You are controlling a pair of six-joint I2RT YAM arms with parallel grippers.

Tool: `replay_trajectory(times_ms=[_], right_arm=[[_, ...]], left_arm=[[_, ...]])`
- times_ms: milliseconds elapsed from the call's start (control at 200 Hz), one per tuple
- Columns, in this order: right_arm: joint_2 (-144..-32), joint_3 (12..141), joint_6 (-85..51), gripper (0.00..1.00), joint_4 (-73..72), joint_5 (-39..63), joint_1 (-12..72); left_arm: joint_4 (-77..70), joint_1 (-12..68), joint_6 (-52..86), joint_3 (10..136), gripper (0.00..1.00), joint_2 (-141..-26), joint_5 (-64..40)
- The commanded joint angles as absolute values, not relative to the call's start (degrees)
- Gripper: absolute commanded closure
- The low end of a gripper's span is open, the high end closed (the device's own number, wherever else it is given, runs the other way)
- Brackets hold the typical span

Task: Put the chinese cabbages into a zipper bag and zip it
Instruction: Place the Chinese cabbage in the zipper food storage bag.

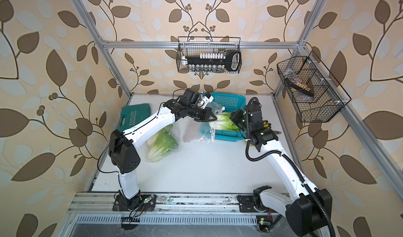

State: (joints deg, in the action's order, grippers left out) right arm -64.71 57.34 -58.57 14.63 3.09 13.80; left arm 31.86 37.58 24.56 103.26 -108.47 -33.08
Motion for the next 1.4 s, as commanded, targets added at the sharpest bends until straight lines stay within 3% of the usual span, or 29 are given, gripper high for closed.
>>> replay_trajectory(times_ms=[0, 165, 485, 810, 980, 1140, 1394], right_arm=[[-62.31, 55.75, -68.1, 1.0, 6.93, 14.4, 10.57], [-61.96, 54.2, -74.44, 1.0, 3.65, 17.02, 10.97], [-61.55, 53.85, -70.2, 1.0, 11.03, -2.04, 21.36], [-60.83, 51.55, -83.76, 1.0, -0.73, 12.93, 13.24], [-61.9, 52.64, -87.94, 1.0, -5.23, 19.98, 12.85], [-62.0, 52.49, -87.23, 1.0, -4.81, 19.63, 14.14], [-63.41, 52.12, -79.05, 1.0, 1.73, 7.4, 22.89]], left_arm=[[33.01, 38.16, 20.7, 104.35, 1.0, -105.02, -34.94], [29.12, 38.17, 21.25, 100.66, 1.0, -101.88, -36.87], [19.2, 38.25, 25.35, 93.76, 1.0, -96.51, -40.6], [8.55, 38.2, 20.27, 79.41, 1.0, -90.41, -44.15], [6.94, 36.73, 19.28, 76.55, 1.0, -89.13, -43.7], [5.89, 35.31, 19.66, 77.6, 1.0, -89.14, -44.89], [-8.4, 35.37, 28.26, 74.45, 1.0, -87.78, -48.68]])
